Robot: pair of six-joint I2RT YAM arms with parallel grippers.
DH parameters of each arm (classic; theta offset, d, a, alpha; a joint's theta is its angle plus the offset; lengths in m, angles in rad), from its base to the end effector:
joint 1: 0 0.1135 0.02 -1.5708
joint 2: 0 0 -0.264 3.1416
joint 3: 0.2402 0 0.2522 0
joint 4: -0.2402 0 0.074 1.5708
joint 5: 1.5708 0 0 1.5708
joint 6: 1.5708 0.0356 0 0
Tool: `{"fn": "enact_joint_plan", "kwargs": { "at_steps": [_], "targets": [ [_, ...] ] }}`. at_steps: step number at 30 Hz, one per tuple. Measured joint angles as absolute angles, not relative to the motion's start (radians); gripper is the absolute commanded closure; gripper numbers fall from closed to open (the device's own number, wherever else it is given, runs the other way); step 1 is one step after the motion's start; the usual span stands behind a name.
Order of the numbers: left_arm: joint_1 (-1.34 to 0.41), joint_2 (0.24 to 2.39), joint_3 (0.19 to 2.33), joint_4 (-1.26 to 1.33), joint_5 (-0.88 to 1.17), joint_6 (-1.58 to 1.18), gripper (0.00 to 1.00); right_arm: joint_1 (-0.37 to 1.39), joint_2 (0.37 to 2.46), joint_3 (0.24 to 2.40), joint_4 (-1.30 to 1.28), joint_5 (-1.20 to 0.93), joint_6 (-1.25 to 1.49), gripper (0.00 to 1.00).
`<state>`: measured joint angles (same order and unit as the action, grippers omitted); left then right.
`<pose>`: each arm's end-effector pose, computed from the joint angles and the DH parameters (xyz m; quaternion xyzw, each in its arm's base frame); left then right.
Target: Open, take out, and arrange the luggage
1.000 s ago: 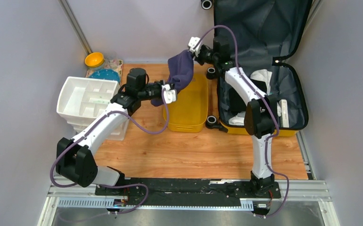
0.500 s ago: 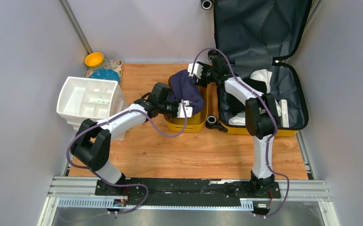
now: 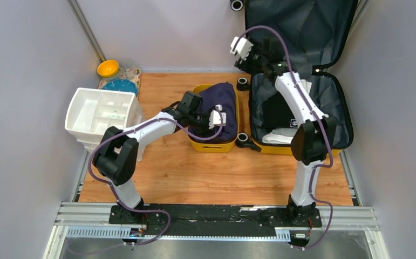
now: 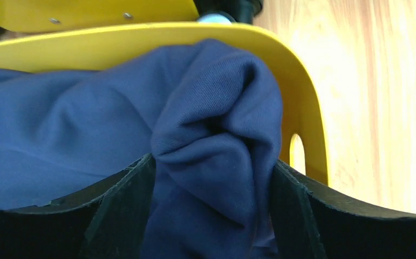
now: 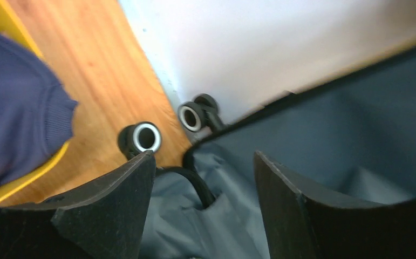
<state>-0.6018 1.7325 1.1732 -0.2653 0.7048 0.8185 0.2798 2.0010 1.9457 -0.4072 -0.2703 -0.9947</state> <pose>0.2924 -0.2288 0.2207 0.6652 0.5807 -0.2825 0.3749 0.4538 0.1403 0.3515 -0.5583 0.6350 -0.0751 0.5286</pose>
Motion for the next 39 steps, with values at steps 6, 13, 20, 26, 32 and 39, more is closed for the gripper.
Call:
{"fn": "enact_joint_plan", "kwargs": {
  "at_steps": [6,13,20,26,32,39],
  "targets": [
    [-0.598,1.733,1.38,-0.347,0.705,0.673,0.19,0.152,1.96,2.151,-0.642,-0.273,-0.804,0.3],
    [-0.554,1.681,1.481,-0.334,0.708,0.528,0.19,-0.088,1.823,2.075,-0.955,-0.388,-0.599,0.41],
    [-0.536,1.689,1.476,-0.332,0.707,0.43,0.24,-0.239,1.733,1.796,-1.111,-0.431,-0.499,0.44],
    [-0.537,1.755,1.476,-0.332,0.737,0.353,0.24,-0.255,1.728,1.692,-1.146,-0.386,-0.401,0.33],
    [-0.537,1.768,1.471,-0.292,0.759,0.311,0.23,-0.308,1.776,1.693,-1.132,-0.384,-0.263,0.25],
    [-0.538,1.787,1.481,-0.256,0.775,0.288,0.23,-0.321,1.904,1.7,-1.11,-0.433,-0.173,0.24]
  ]
}}
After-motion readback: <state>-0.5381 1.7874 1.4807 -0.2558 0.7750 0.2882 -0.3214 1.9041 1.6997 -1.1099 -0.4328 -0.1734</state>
